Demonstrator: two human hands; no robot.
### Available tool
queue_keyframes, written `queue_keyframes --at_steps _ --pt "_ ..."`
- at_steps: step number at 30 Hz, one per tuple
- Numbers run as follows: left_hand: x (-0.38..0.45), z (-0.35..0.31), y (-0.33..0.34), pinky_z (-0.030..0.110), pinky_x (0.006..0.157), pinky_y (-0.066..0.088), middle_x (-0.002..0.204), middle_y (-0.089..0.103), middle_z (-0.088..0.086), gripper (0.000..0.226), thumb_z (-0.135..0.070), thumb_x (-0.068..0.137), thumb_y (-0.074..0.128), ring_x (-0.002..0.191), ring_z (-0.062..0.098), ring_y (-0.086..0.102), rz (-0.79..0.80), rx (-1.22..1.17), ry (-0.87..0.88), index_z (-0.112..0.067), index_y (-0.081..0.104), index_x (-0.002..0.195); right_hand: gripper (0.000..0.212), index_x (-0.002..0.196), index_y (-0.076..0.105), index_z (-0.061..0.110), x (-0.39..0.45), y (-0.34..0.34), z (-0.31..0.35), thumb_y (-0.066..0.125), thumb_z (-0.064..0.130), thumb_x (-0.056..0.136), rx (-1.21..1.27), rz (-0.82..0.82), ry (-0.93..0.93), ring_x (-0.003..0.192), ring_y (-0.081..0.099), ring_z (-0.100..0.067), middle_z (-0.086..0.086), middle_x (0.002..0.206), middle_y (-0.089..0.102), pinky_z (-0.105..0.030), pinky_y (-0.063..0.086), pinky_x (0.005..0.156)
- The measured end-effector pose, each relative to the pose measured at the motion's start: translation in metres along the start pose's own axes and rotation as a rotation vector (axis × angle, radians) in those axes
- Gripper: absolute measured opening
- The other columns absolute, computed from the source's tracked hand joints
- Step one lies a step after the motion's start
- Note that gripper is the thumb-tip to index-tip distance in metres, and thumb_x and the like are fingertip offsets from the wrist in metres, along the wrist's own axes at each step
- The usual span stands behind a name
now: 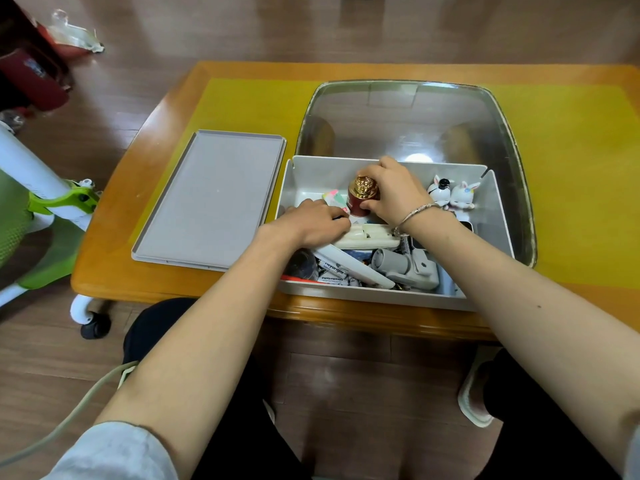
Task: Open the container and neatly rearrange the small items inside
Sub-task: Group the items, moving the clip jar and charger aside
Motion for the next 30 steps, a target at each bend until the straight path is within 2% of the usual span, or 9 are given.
queue_keyframes --at_steps 3,8,10,12,15,18,22,25,30 --pt "-0.002 0.0 -0.002 0.048 0.101 0.034 0.142 0.043 0.01 0.057 -0.05 0.084 0.027 0.13 0.03 0.036 -0.018 -0.001 -0.005 -0.039 0.047 0.136 0.053 0.121 0.055 0.015 0.001 -0.001 0.0 0.077 0.02 0.074 -0.001 -0.004 0.003 0.105 0.054 -0.035 -0.011 0.113 0.047 -0.04 0.046 0.088" --pt "-0.006 -0.003 -0.002 0.047 0.108 0.032 0.146 0.04 0.008 0.072 -0.053 0.073 0.024 0.131 0.027 0.036 0.008 -0.074 0.001 -0.029 0.05 0.136 0.055 0.127 0.054 0.02 -0.001 0.0 -0.002 0.075 0.02 0.077 0.028 -0.002 0.003 0.108 0.053 -0.033 -0.01 0.117 0.045 -0.041 0.046 0.093" --pt "-0.006 -0.001 -0.003 0.047 0.104 0.036 0.142 0.042 0.009 0.066 -0.052 0.076 0.028 0.123 0.026 0.042 -0.003 -0.115 -0.004 -0.021 0.052 0.13 0.056 0.129 0.052 0.022 -0.003 0.002 -0.004 0.074 0.021 0.077 0.044 0.011 0.004 0.11 0.052 -0.032 -0.008 0.12 0.045 -0.041 0.046 0.094" --pt "-0.006 -0.001 -0.004 0.046 0.097 0.041 0.128 0.049 0.009 0.053 -0.049 0.08 0.033 0.107 0.025 0.047 -0.01 -0.153 -0.005 -0.017 0.052 0.118 0.056 0.13 0.051 0.022 -0.003 0.004 -0.005 0.073 0.021 0.078 0.049 0.022 0.001 0.113 0.052 -0.031 -0.008 0.122 0.047 -0.04 0.045 0.096" --pt "-0.004 0.0 -0.002 0.045 0.094 0.042 0.122 0.051 0.008 0.051 -0.048 0.082 0.035 0.105 0.026 0.049 0.02 -0.161 -0.01 -0.014 0.051 0.117 0.055 0.131 0.051 0.02 -0.001 0.003 -0.004 0.072 0.02 0.079 0.05 0.02 -0.01 0.115 0.051 -0.031 -0.01 0.121 0.049 -0.037 0.043 0.098" --pt "-0.003 0.007 0.0 0.042 0.085 0.045 0.113 0.055 0.008 0.041 -0.047 0.081 0.042 0.098 0.026 0.052 -0.006 -0.227 -0.051 -0.019 0.043 0.111 0.058 0.132 0.049 0.02 -0.001 0.002 -0.003 0.072 0.019 0.079 0.041 0.018 -0.01 0.114 0.052 -0.031 -0.009 0.121 0.048 -0.038 0.044 0.098" --pt "0.0 0.003 -0.001 0.047 0.098 0.04 0.131 0.046 0.01 0.052 -0.046 0.088 0.041 0.115 0.028 0.044 -0.002 -0.197 -0.027 -0.018 0.036 0.131 0.06 0.131 0.05 0.021 -0.003 0.002 -0.001 0.075 0.02 0.077 0.047 0.01 -0.033 0.111 0.053 -0.031 -0.007 0.121 0.046 -0.039 0.046 0.095" --pt "0.003 0.001 -0.001 0.05 0.103 0.034 0.144 0.038 0.012 0.054 -0.046 0.091 0.034 0.127 0.03 0.034 0.027 -0.113 -0.006 -0.017 0.037 0.137 0.055 0.129 0.051 0.023 -0.003 0.001 -0.002 0.073 0.021 0.078 0.019 -0.004 -0.043 0.108 0.054 -0.032 -0.007 0.119 0.047 -0.039 0.047 0.092" --pt "0.001 0.002 0.002 0.051 0.107 0.031 0.151 0.032 0.011 0.062 -0.048 0.09 0.031 0.134 0.031 0.029 0.038 -0.098 -0.013 -0.02 0.032 0.145 0.056 0.131 0.049 0.023 -0.003 0.004 0.0 0.071 0.018 0.08 -0.009 0.017 -0.049 0.11 0.054 -0.034 -0.007 0.121 0.047 -0.041 0.045 0.095"
Point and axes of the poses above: each hand's wrist, its own x-axis towards the middle knuckle, its own y-axis out of the palm, z = x × y, the point moved 10 cm from there along x, towards the middle knuckle
